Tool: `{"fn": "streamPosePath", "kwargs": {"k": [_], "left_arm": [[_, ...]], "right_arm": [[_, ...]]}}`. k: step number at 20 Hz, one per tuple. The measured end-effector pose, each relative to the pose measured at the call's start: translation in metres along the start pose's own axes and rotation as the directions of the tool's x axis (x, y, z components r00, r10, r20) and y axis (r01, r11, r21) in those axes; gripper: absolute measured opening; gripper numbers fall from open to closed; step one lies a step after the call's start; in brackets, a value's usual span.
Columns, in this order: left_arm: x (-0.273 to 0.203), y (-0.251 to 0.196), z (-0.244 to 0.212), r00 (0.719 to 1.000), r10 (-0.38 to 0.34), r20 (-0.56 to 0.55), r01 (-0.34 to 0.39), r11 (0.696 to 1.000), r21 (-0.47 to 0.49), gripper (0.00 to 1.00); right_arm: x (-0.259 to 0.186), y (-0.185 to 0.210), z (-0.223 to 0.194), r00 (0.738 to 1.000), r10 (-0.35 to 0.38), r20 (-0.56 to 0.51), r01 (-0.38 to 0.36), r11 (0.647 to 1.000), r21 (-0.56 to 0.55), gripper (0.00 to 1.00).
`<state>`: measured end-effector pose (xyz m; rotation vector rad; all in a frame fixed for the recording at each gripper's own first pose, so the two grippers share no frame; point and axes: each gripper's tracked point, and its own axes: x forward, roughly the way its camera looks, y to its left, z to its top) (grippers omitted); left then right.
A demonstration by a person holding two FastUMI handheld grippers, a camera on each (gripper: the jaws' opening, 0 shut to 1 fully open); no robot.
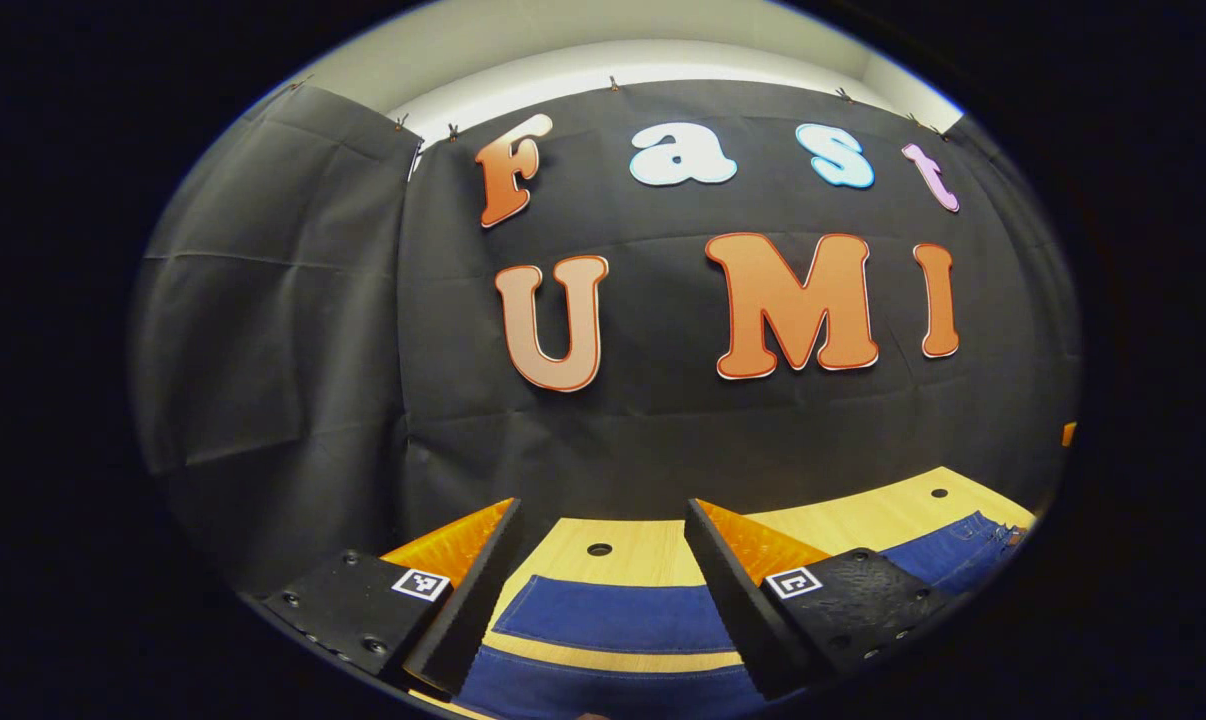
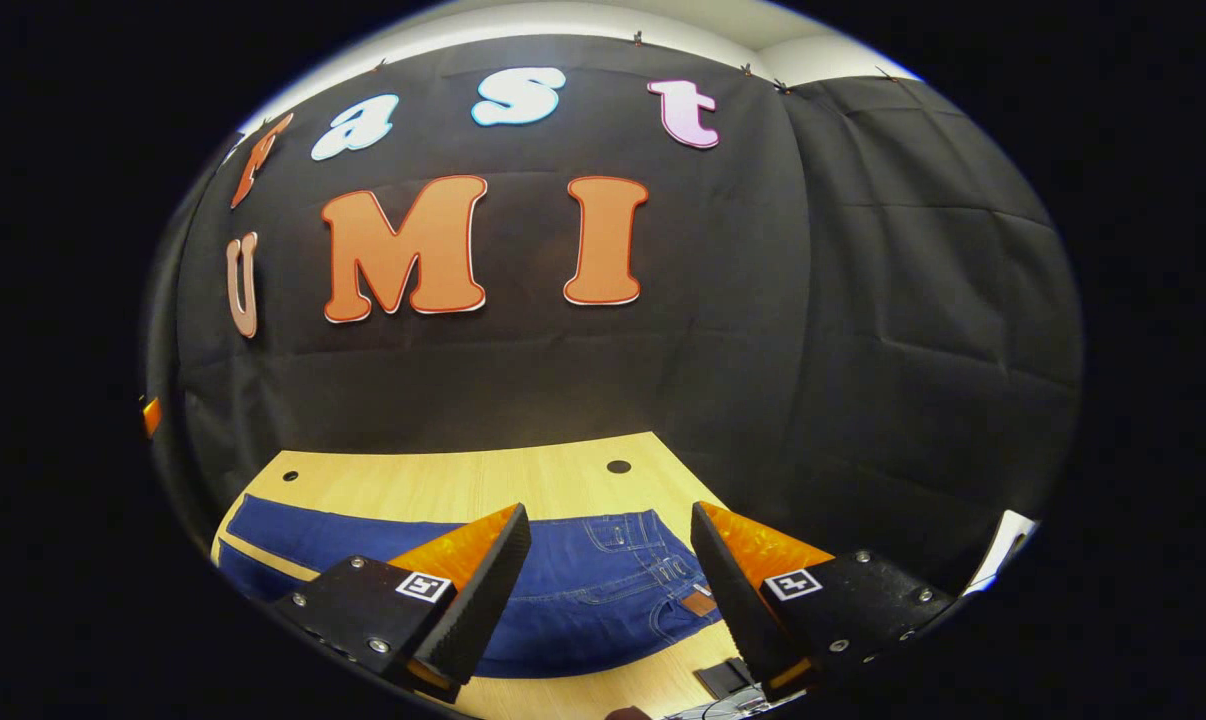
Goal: Grasp the waist and the cuffs of the jeans and fold them to make the two legs overlap; first hold the waist and fold one-third of the jeans toward the cuffs, then hold the cuffs and fold the remaining one-third in the same direction to finish folding.
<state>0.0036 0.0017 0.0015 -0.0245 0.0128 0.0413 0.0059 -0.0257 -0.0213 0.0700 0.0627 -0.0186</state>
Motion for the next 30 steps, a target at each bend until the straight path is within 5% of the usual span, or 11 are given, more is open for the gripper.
{"fn": "streamPosePath", "kwargs": {"k": [8,11,17,20,24,26,30], "left_arm": [[0.001,0.0,-0.027,0.994,-0.033,-0.101,0.025,0.996,-0.082,0.99],[0.001,0.014,-0.042,0.989,0.003,-0.151,-0.017,0.996,-0.091,0.99],[-0.014,0.037,-0.086,0.964,0.052,-0.261,-0.118,0.963,-0.241,0.99],[-0.027,0.051,-0.109,0.944,0.072,-0.322,-0.181,0.928,-0.325,0.97],[-0.037,0.062,-0.15,0.905,0.068,-0.419,-0.26,0.87,-0.42,0.97],[-0.039,0.062,-0.175,0.884,0.025,-0.468,-0.288,0.817,-0.5,0.97],[-0.045,0.082,-0.235,0.817,-0.022,-0.577,-0.401,0.697,-0.594,0.98]], "right_arm": [[0.019,-0.021,-0.026,0.995,0.013,-0.096,-0.006,0.998,0.068,0.98],[0.034,-0.032,-0.049,0.986,0.035,-0.163,-0.011,0.989,0.145,0.98],[0.066,-0.033,-0.122,0.911,0.145,-0.386,0.01,0.928,0.372,0.98],[0.079,-0.042,-0.151,0.877,0.18,-0.444,0.06,0.878,0.475,0.99],[0.09,-0.056,-0.174,0.837,0.18,-0.517,0.124,0.858,0.498,0.99],[0.097,-0.058,-0.188,0.82,0.191,-0.539,0.157,0.831,0.533,0.98],[0.107,-0.059,-0.227,0.757,0.236,-0.609,0.283,0.722,0.631,0.98]]}}
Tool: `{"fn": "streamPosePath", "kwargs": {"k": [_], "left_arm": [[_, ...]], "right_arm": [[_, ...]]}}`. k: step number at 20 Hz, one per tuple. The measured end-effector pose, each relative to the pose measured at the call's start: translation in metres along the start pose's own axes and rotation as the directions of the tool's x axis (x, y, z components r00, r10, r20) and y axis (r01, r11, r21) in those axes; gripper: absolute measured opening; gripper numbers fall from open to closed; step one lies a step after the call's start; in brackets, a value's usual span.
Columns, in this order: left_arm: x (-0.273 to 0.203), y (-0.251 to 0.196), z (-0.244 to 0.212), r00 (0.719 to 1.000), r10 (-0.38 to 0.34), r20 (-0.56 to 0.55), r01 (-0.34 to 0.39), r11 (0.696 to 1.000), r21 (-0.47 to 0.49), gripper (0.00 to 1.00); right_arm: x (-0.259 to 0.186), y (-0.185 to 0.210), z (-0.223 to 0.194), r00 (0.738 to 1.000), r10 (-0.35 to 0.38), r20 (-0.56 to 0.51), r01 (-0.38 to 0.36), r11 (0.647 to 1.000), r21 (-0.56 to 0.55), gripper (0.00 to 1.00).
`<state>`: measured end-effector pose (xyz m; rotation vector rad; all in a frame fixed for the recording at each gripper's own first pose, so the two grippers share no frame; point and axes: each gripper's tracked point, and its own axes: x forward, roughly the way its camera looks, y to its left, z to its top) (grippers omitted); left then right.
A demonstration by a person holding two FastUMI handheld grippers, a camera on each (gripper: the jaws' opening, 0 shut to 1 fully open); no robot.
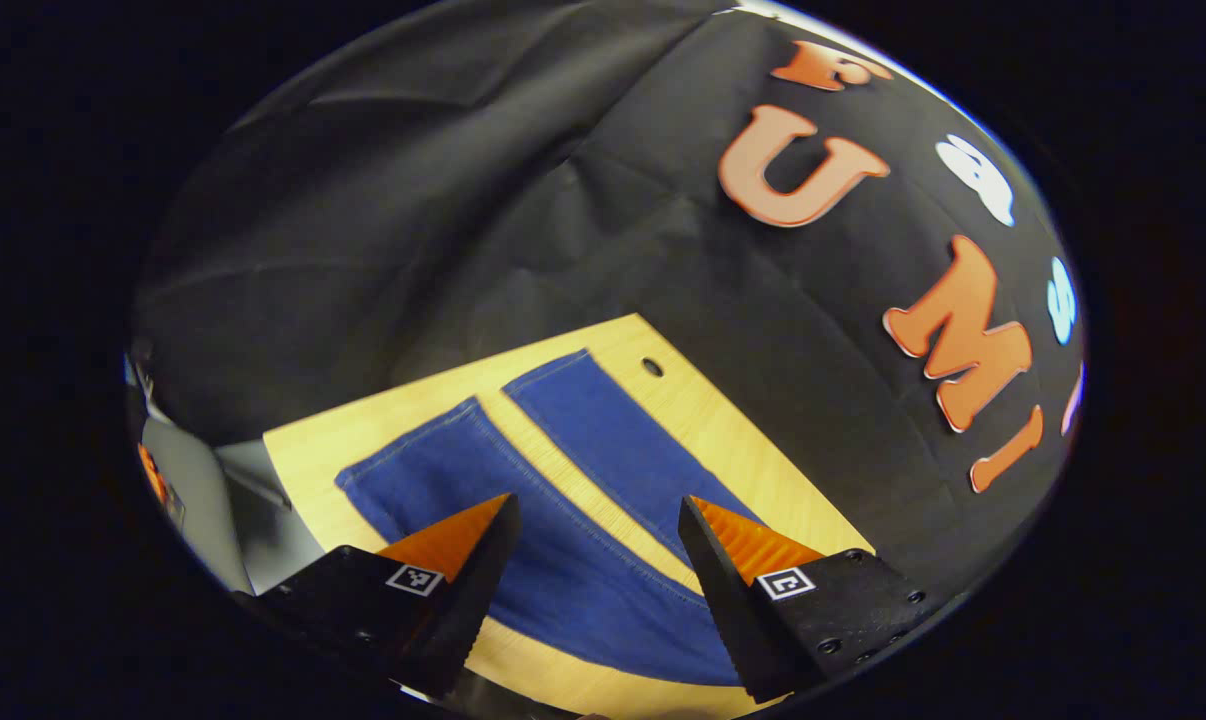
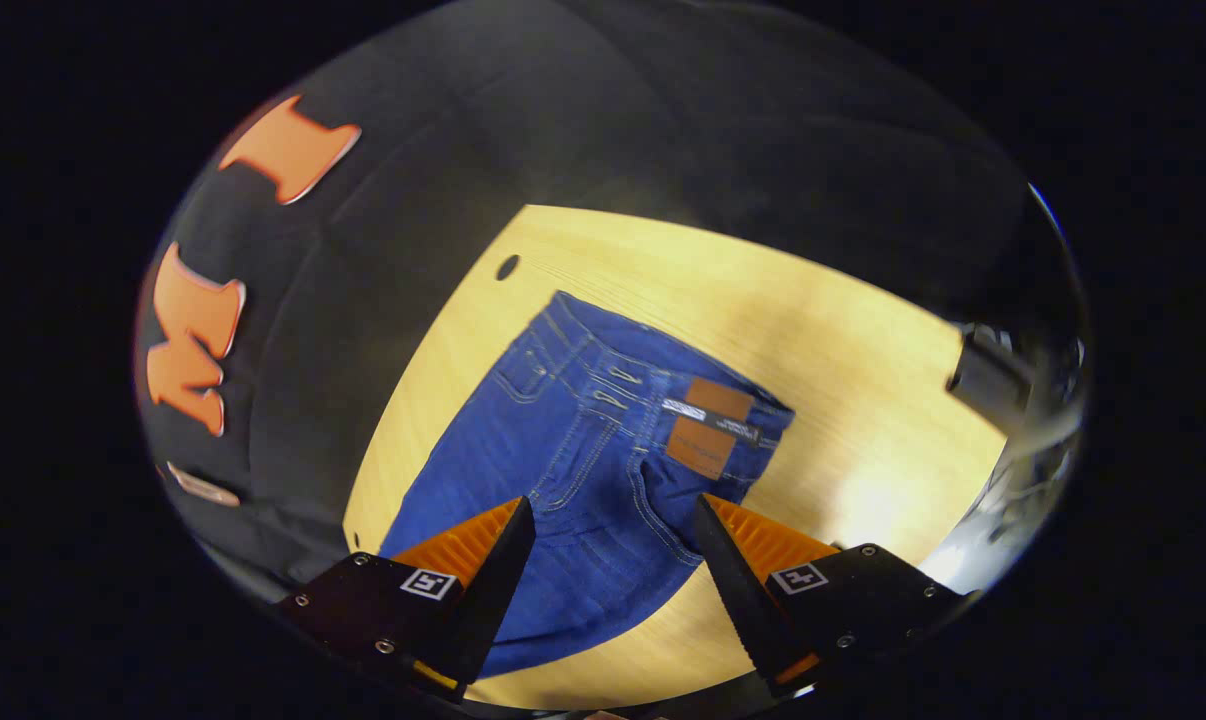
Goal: Grasp the waist and the cuffs of the jeans and fold them to make the two legs overlap; first hold the waist and fold one-third of the jeans toward the cuffs, then hold the cuffs and fold the remaining one-third in the same direction to finish folding.
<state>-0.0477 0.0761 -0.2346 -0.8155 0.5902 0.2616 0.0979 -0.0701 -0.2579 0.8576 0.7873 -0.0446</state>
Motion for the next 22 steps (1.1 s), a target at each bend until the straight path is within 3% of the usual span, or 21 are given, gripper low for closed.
{"fn": "streamPosePath", "kwargs": {"k": [4,9,14,20,22], "left_arm": [[0.012,0.047,-0.014,0.997,0.042,-0.067,-0.051,0.989,-0.137,0.98],[0.029,0.118,-0.041,0.976,0.122,-0.178,-0.174,0.933,-0.315,0.98],[0.037,0.152,-0.052,0.962,0.158,-0.22,-0.232,0.903,-0.363,0.98],[0.072,0.144,-0.034,0.986,0.072,-0.148,-0.131,0.888,-0.441,0.93],[0.087,0.133,-0.027,0.992,0.021,-0.121,-0.076,0.881,-0.467,0.84]], "right_arm": [[0.01,-0.012,-0.005,0.998,-0.063,-0.028,0.061,0.997,-0.049,0.98],[0.024,-0.019,-0.007,0.994,-0.093,-0.064,0.094,0.995,0.015,0.98],[0.034,-0.019,-0.003,0.994,-0.083,-0.066,0.089,0.992,0.085,0.98],[0.038,-0.021,-0.001,0.996,-0.073,-0.056,0.081,0.984,0.156,0.97],[0.04,-0.02,-0.001,0.996,-0.065,-0.055,0.073,0.984,0.162,0.96]]}}
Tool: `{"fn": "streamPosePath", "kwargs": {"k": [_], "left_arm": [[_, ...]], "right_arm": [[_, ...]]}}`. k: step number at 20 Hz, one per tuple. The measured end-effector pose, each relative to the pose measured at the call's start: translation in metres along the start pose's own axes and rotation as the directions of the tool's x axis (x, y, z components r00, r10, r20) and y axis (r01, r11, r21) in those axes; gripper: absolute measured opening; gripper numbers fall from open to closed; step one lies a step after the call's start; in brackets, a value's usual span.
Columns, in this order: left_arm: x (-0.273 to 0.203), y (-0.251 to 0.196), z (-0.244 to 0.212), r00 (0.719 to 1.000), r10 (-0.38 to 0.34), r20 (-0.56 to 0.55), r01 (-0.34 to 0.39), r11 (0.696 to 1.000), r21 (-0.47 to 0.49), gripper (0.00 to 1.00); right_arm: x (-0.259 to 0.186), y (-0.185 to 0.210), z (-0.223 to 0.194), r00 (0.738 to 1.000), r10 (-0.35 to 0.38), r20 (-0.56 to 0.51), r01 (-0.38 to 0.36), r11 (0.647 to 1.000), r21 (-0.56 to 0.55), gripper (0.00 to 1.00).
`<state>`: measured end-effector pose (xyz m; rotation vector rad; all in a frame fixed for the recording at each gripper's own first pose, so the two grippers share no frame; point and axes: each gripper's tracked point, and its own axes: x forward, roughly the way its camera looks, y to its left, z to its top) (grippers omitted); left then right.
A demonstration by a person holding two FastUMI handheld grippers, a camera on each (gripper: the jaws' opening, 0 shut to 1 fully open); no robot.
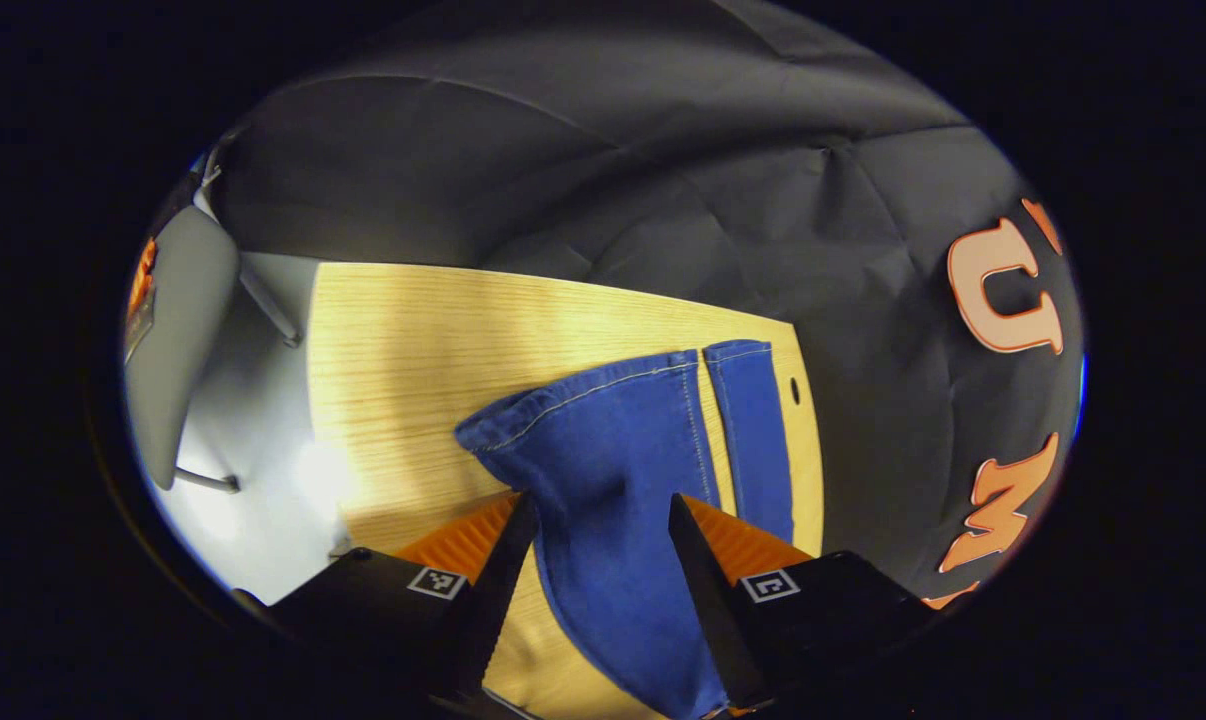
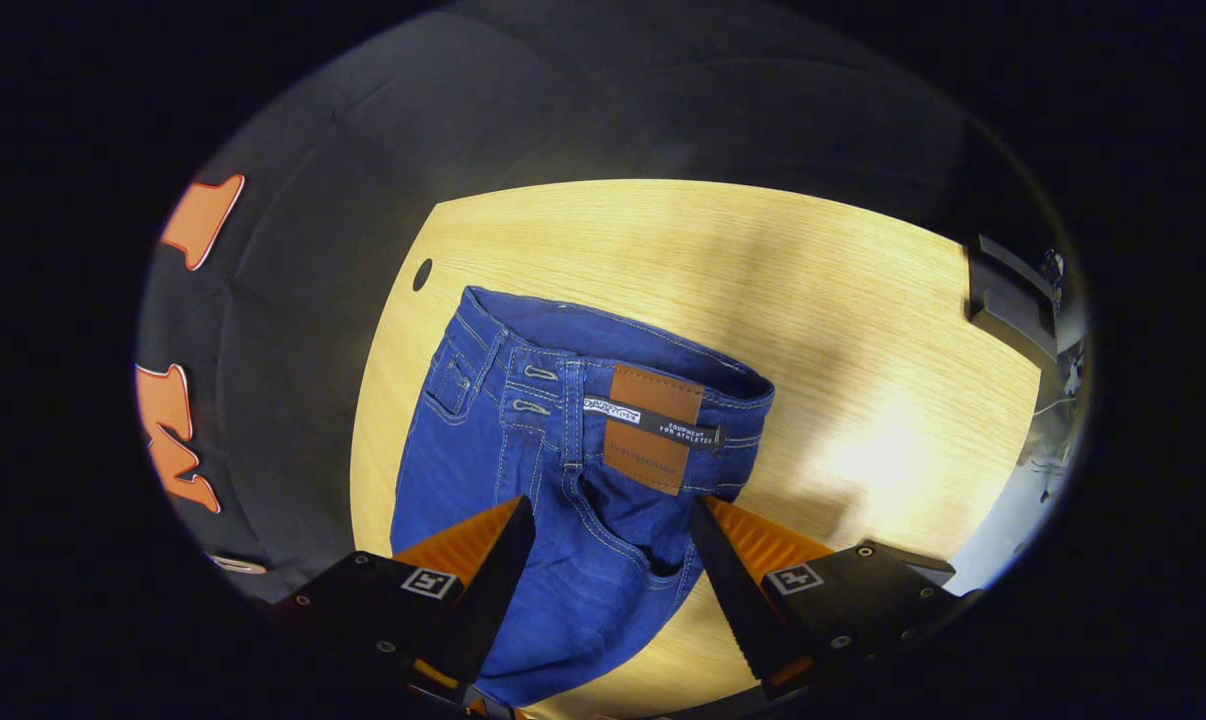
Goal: Grasp the waist and the cuffs of the jeans and fold them to make the two legs overlap; first hold the waist and fold one-third of the jeans toward the cuffs, then hold the cuffs and fold the remaining one-third in the same direction to finish folding.
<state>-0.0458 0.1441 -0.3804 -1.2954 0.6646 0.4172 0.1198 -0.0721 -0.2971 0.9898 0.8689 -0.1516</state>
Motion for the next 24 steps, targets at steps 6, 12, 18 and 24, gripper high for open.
{"fn": "streamPosePath", "kwargs": {"k": [6,12,18,24], "left_arm": [[0.025,-0.008,0.006,1.0,-0.001,-0.03,0.002,1.0,0.026,0.61],[0.009,-0.006,0.011,0.996,0.093,-0.015,-0.089,0.985,0.148,0.05],[0.023,-0.031,0.014,0.998,0.063,-0.029,-0.056,0.979,0.199,0.01],[0.016,-0.045,0.017,0.998,0.049,-0.03,-0.041,0.973,0.229,0.01]], "right_arm": [[-0.006,-0.001,-0.003,1.0,0.017,-0.013,-0.016,1.0,0.02,0.96],[-0.015,-0.025,-0.009,0.997,-0.083,-0.004,0.083,0.996,-0.011,0.98],[0.0,-0.019,-0.002,0.999,-0.04,-0.006,0.04,0.997,0.061,0.93],[0.009,-0.015,-0.007,0.997,-0.063,0.04,0.061,0.997,0.049,0.15]]}}
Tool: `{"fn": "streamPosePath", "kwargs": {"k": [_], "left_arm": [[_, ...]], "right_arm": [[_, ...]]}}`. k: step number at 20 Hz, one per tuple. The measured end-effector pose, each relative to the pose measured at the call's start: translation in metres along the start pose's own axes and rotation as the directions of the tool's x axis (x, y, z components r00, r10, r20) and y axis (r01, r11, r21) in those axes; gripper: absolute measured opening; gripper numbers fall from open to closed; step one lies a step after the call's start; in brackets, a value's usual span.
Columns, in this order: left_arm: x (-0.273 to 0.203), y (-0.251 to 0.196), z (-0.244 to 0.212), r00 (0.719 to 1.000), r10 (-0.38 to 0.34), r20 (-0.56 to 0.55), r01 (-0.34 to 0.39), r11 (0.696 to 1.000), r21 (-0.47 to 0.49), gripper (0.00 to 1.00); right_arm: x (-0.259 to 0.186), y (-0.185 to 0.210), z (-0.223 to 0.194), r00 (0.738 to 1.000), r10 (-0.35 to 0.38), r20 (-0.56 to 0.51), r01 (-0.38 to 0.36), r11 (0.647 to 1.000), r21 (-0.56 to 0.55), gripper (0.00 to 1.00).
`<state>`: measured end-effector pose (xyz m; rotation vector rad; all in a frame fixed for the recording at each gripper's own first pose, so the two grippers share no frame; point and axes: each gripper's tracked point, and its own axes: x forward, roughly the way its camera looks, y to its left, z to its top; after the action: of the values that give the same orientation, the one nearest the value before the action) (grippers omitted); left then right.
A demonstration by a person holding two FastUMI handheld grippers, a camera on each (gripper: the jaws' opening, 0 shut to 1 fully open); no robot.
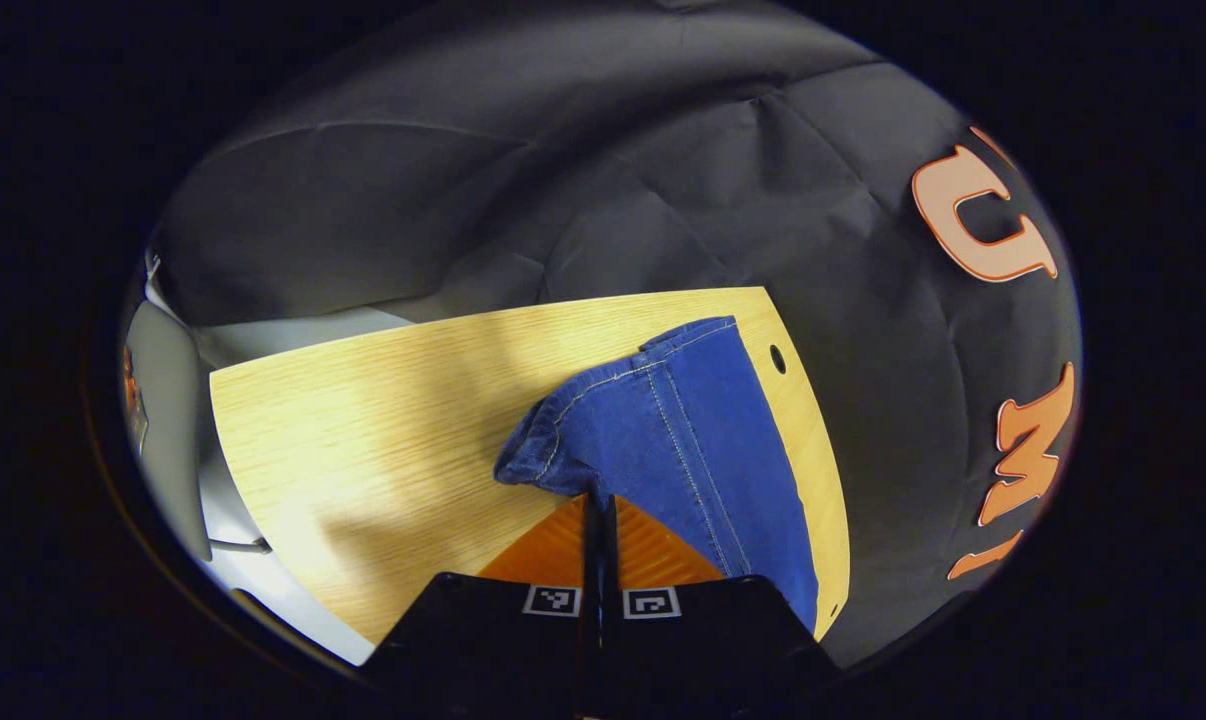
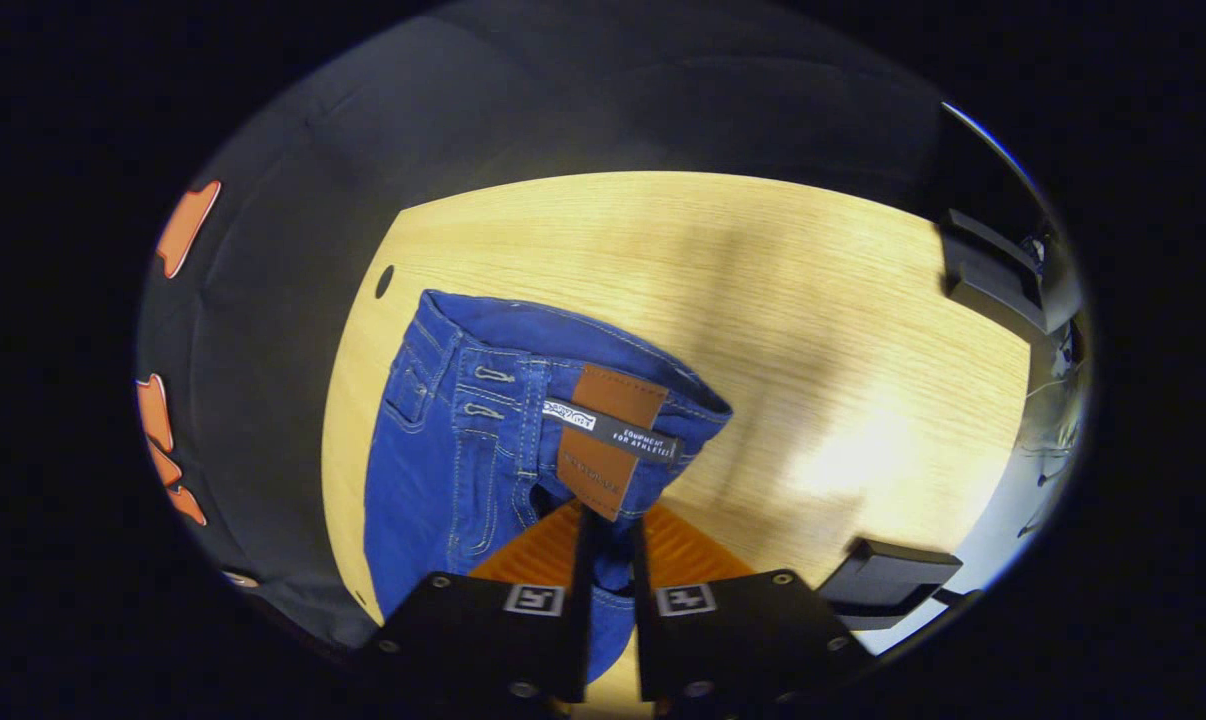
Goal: Grasp the waist and the cuffs of the jeans and fold them to make the two legs overlap; first hold the waist and fold one-third of the jeans toward the cuffs, then hold the cuffs and fold the remaining one-third in the same direction to finish folding.
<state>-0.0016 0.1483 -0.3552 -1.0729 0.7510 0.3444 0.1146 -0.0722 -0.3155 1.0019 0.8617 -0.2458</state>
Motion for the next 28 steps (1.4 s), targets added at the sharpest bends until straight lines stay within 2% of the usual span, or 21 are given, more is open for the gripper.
{"fn": "streamPosePath", "kwargs": {"k": [2,3,5,8,13,15,18,21,24,28], "left_arm": [[-0.009,-0.002,0.005,1.0,-0.015,0.001,0.015,1.0,-0.01,0.01],[-0.011,-0.004,0.007,1.0,-0.023,0.004,0.023,1.0,-0.013,0.01],[-0.02,-0.013,0.011,0.999,-0.044,0.004,0.044,0.999,0.0,0.01],[-0.028,-0.035,0.022,0.996,-0.088,-0.001,0.088,0.996,0.024,0.01],[-0.03,-0.089,0.048,0.987,-0.158,-0.006,0.158,0.982,0.105,0.01],[-0.011,-0.105,0.056,0.989,-0.144,-0.029,0.146,0.977,0.154,0.01],[0.015,-0.137,0.067,0.985,-0.156,-0.074,0.169,0.963,0.21,0.01],[0.053,-0.162,0.078,0.98,-0.158,-0.122,0.185,0.949,0.257,0.01],[0.089,-0.171,0.074,0.974,-0.112,-0.195,0.168,0.939,0.301,0.01],[0.124,-0.193,0.082,0.974,-0.096,-0.204,0.162,0.926,0.34,0.01]], "right_arm": [[0.0,-0.001,0.004,0.999,0.044,0.017,-0.045,0.999,0.015,0.18],[-0.006,0.003,0.003,0.998,0.064,0.025,-0.065,0.996,0.056,0.09],[-0.008,0.013,0.002,0.993,0.119,0.027,-0.121,0.987,0.11,0.09],[-0.028,0.024,0.011,0.989,0.143,0.036,-0.146,0.985,0.089,0.09],[-0.043,0.092,0.033,0.976,0.213,0.054,-0.216,0.974,0.063,0.09],[-0.041,0.114,0.038,0.976,0.209,0.057,-0.212,0.976,0.051,0.09],[-0.034,0.15,0.042,0.975,0.213,0.07,-0.216,0.976,0.041,0.09],[-0.025,0.167,0.042,0.981,0.176,0.08,-0.18,0.982,0.048,0.09],[-0.017,0.18,0.044,0.987,0.14,0.082,-0.147,0.986,0.084,0.09],[-0.003,0.197,0.048,0.992,0.116,0.059,-0.12,0.99,0.076,0.09]]}}
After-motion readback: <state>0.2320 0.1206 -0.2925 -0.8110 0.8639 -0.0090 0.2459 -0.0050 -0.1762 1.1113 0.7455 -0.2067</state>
